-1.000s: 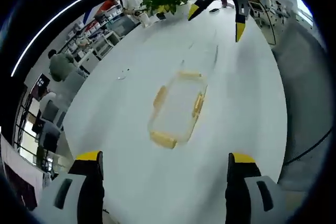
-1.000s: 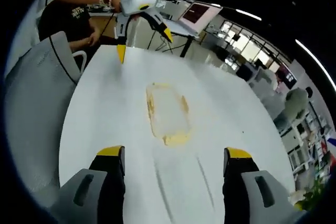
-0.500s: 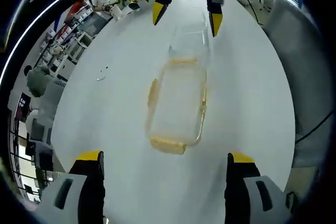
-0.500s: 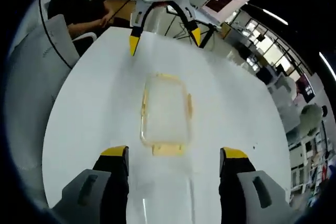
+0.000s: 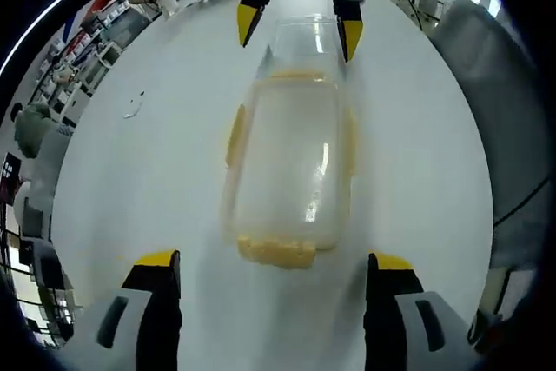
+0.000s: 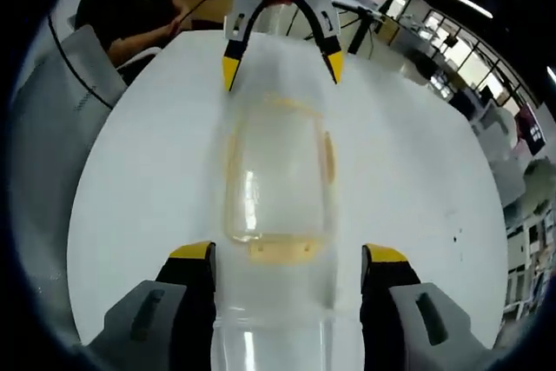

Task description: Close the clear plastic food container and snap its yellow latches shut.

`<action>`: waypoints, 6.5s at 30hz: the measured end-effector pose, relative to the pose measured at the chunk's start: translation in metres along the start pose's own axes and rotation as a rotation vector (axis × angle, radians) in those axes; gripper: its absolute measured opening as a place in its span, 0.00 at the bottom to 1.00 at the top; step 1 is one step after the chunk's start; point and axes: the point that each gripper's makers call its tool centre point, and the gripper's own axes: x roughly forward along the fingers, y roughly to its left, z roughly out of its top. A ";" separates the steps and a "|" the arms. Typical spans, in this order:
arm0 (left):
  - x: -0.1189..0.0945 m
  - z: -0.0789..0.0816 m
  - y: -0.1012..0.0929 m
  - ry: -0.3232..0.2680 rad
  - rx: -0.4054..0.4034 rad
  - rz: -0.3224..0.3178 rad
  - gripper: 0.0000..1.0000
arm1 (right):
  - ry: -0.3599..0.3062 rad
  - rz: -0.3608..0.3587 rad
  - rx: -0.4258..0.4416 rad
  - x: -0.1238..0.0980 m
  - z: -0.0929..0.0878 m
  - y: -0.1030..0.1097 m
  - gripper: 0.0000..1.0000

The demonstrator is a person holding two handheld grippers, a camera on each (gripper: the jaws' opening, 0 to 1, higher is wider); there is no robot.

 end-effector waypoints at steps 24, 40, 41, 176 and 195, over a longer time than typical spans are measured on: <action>0.015 -0.002 -0.009 -0.031 -0.022 -0.174 0.55 | 0.079 0.164 0.075 0.025 -0.008 0.010 0.43; 0.011 -0.008 -0.012 0.019 0.040 -0.200 0.34 | 0.093 0.186 0.056 0.027 -0.008 0.011 0.40; 0.011 -0.008 -0.012 0.022 0.039 -0.200 0.34 | 0.099 0.187 0.053 0.027 -0.008 0.011 0.40; 0.042 0.229 -0.035 0.142 0.090 -0.204 0.34 | 0.256 0.142 0.073 -0.141 -0.191 0.002 0.37; 0.012 0.218 -0.033 -0.042 -0.881 -0.320 0.55 | 0.239 -0.017 0.794 -0.161 -0.253 0.000 0.39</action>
